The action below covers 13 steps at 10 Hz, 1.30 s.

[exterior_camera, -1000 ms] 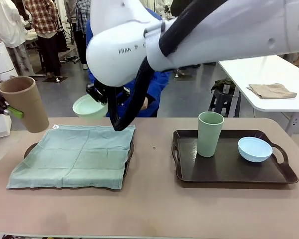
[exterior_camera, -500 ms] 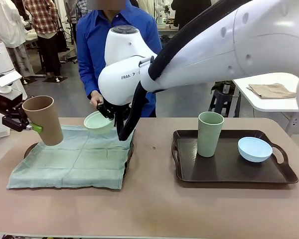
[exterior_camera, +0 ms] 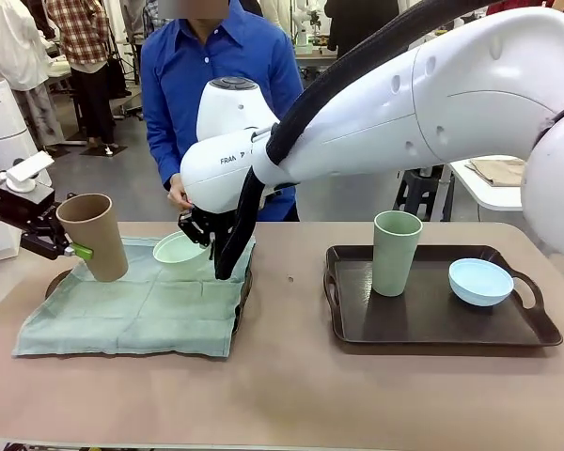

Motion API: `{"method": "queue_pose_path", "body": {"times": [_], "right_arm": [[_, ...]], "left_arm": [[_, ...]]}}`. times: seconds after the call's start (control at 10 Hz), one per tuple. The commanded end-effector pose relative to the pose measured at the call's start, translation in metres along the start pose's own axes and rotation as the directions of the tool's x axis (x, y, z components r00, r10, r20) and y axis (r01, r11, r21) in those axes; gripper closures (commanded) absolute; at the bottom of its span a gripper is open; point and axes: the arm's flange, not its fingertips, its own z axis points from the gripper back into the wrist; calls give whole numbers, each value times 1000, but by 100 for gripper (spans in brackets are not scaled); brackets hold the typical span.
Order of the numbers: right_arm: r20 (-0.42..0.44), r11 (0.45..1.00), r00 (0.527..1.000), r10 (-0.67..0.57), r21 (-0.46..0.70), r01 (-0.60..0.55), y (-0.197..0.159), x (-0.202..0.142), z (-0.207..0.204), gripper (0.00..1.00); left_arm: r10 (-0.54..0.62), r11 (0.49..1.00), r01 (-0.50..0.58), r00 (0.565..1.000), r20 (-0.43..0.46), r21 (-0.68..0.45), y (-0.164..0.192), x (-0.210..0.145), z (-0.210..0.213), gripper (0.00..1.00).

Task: Set up a tray with a mat and arrange the tableware.
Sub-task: Place the Picnic Bowl and Reusable plastic cup back onto the Handle tray in front of the human's position.

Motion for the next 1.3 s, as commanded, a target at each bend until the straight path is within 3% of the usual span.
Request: {"method": "queue_pose_path", "body": {"times": [0.0, 1.0, 1.1, 1.2], "right_arm": [[-8, 999, 1000, 21, 28, -21, -8, -4, -10, 94], [-51, 1000, 999, 21, 17, -20, -25, -4, -63, 94], [-59, 1000, 998, 18, 21, -16, -26, -3, -65, 87], [-63, 1000, 998, 16, 27, -15, -26, -3, -65, 53]], "left_arm": [[-34, 999, 34, 999, -4, 27, 5, -10, -9, 13], [-21, 1000, 20, 1000, -10, -8, 7, -34, -22, 13], [-5, 1000, 5, 1000, -3, -15, 7, -36, -23, 13], [24, 999, -24, 1000, 10, -26, 8, -39, -23, 13]]}}
